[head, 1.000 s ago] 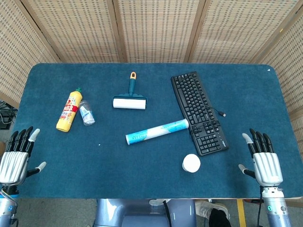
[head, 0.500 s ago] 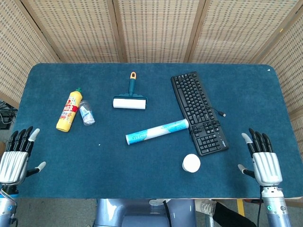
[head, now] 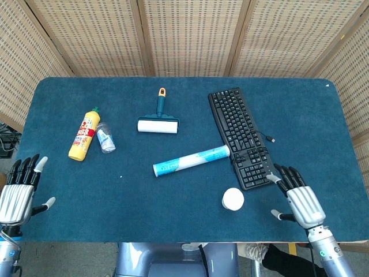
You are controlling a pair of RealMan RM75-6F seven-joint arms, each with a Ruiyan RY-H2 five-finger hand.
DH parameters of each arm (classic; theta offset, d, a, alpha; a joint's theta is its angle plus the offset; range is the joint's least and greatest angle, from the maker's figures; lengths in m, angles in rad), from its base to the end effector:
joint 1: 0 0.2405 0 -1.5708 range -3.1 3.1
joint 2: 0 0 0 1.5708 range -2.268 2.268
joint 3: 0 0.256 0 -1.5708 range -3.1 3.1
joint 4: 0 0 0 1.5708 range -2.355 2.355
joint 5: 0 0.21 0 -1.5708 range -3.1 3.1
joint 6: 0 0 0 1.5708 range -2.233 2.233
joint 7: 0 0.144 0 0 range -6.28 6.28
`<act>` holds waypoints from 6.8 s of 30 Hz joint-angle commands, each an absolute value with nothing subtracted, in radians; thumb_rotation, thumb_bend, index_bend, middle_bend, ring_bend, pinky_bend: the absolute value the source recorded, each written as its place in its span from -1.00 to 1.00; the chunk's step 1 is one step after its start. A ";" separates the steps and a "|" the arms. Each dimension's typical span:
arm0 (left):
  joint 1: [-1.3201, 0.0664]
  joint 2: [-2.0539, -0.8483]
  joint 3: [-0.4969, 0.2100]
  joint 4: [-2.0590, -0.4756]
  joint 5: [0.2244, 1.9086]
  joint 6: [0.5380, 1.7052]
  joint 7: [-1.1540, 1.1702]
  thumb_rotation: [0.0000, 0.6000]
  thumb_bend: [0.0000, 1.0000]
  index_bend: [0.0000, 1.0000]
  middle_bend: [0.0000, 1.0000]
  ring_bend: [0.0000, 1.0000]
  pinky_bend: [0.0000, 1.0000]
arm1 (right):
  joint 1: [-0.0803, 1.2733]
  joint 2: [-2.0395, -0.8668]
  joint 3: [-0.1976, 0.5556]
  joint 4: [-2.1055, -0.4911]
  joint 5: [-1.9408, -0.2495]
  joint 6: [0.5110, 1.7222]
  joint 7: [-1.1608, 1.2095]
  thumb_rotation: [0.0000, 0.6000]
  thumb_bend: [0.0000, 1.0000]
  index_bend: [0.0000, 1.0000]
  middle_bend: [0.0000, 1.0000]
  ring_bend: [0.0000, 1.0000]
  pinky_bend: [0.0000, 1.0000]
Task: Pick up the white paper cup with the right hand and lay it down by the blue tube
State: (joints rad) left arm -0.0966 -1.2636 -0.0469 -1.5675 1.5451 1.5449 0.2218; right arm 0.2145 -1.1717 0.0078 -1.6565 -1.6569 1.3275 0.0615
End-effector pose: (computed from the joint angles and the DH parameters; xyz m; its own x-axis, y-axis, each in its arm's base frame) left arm -0.2944 0.1830 0.1222 0.5030 -0.0636 0.8619 0.8607 -0.0535 -0.5063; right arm -0.2626 -0.2016 0.1045 0.3053 -0.1764 0.9358 -0.9279 -0.2760 0.2507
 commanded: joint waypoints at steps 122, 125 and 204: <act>-0.112 -1.261 -0.042 -1.553 1.526 1.503 0.174 1.00 -0.77 -1.00 -1.00 -1.00 -1.00 | 0.724 -1.738 0.287 -1.539 -0.918 0.961 -0.279 1.00 -0.56 -0.09 -0.91 -1.00 -0.96; -0.112 -1.261 -0.040 -1.552 1.531 1.505 0.174 1.00 -0.77 -1.00 -1.00 -1.00 -1.00 | 0.724 -1.734 0.277 -1.514 -0.919 0.970 -0.292 1.00 -0.56 -0.15 -0.97 -1.00 -1.00; -0.117 -1.242 -0.020 -1.576 1.549 1.489 0.129 1.00 -0.77 -1.00 -1.00 -1.00 -1.00 | 0.717 -2.001 0.178 -1.268 -1.117 1.222 -0.826 1.00 -0.55 -0.06 -0.92 -1.00 -0.99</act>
State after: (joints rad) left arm -0.1163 -1.2433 -0.0214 -1.5752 1.5475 1.4901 0.1302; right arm 0.7180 -2.0005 0.1788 -1.2703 -1.1152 1.2205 -0.8252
